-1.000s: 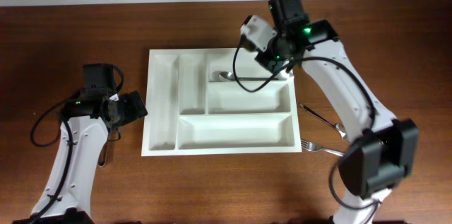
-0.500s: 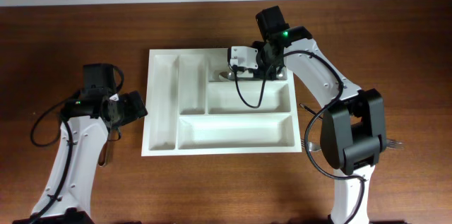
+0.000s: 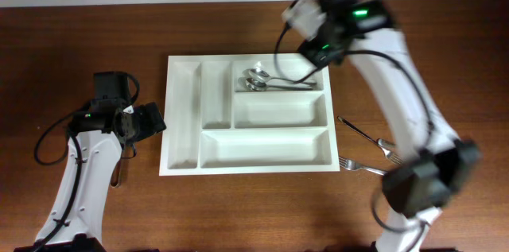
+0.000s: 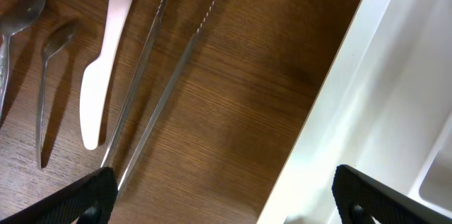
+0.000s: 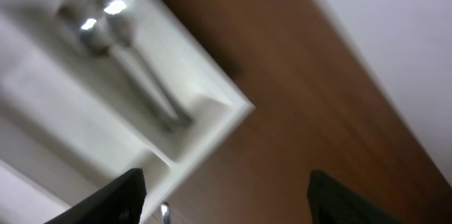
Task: Pack container
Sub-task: 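Place the second spoon in the top-right compartment beside the first, then move the right gripper down over the forks right of the tray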
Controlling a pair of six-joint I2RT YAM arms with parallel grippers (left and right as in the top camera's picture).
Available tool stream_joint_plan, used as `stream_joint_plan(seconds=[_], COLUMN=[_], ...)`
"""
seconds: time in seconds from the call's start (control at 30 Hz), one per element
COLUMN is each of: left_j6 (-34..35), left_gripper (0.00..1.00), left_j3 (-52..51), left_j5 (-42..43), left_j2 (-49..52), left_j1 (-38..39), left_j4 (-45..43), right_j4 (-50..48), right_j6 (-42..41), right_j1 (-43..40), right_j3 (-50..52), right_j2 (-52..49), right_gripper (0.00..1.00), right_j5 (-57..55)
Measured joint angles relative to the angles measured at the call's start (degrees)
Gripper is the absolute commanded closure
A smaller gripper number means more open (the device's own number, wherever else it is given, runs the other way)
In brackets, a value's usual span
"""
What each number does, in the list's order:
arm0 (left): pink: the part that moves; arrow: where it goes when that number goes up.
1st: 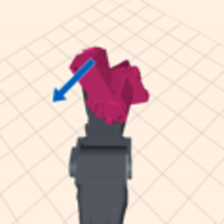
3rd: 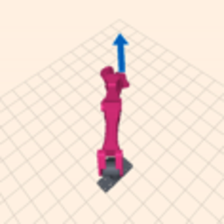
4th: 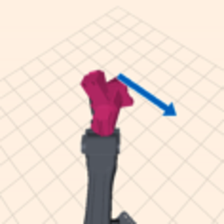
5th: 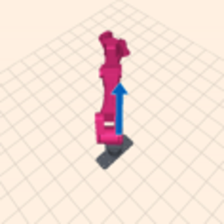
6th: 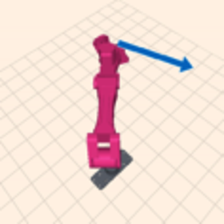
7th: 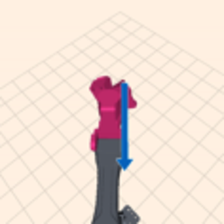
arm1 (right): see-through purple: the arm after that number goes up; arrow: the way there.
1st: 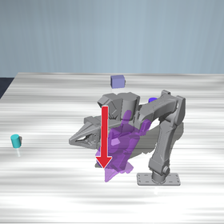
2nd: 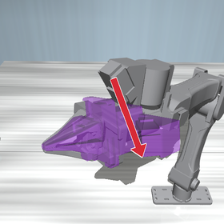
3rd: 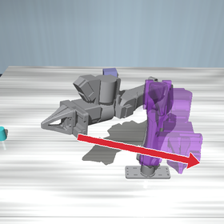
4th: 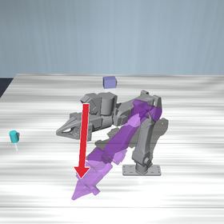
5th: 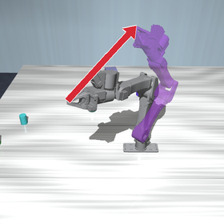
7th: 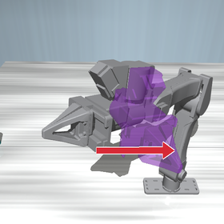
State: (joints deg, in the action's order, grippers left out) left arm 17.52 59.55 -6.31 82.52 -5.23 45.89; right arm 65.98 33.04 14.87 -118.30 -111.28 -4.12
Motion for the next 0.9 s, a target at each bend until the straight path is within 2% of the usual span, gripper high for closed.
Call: stream_joint_plan(seconds=[0.27, 0.37, 0.5, 0.63, 0.77, 0.9], left_j6=[0.0, 0.0, 0.0, 0.0, 0.0, 0.0], left_gripper=[0.01, 0.01, 0.01, 0.01, 0.01, 0.01], left_j3=[0.0, 0.0, 0.0, 0.0, 0.02, 0.02], left_j5=[0.0, 0.0, 0.0, 0.02, 0.0, 0.0], left_j2=[0.0, 0.0, 0.0, 0.0, 0.0, 0.0], left_j1=[0.0, 0.0, 0.0, 0.0, 0.0, 0.0], left_j4=[0.02, 0.0, 0.0, 0.0, 0.0, 0.02], right_j4=[3.89, 5.29, 11.45, 10.19, 0.9, -7.5], right_j6=[-13.33, -19.5, -37.24, -53.27, -67.01, -77.29], right_j1=[-11.5, -14.97, -23.21, -29.29, -35.1, -40.5], right_j3=[-1.16, -1.05, 3.02, 14.56, 31.65, 45.57], right_j2=[18.82, 24.09, 30.1, 29.31, 24.04, 22.1], right_gripper=[0.29, 0.34, 0.23, 0.23, 0.24, 0.25], right_j5=[-1.99, -1.99, -2.78, -2.67, 1.29, 5.6])
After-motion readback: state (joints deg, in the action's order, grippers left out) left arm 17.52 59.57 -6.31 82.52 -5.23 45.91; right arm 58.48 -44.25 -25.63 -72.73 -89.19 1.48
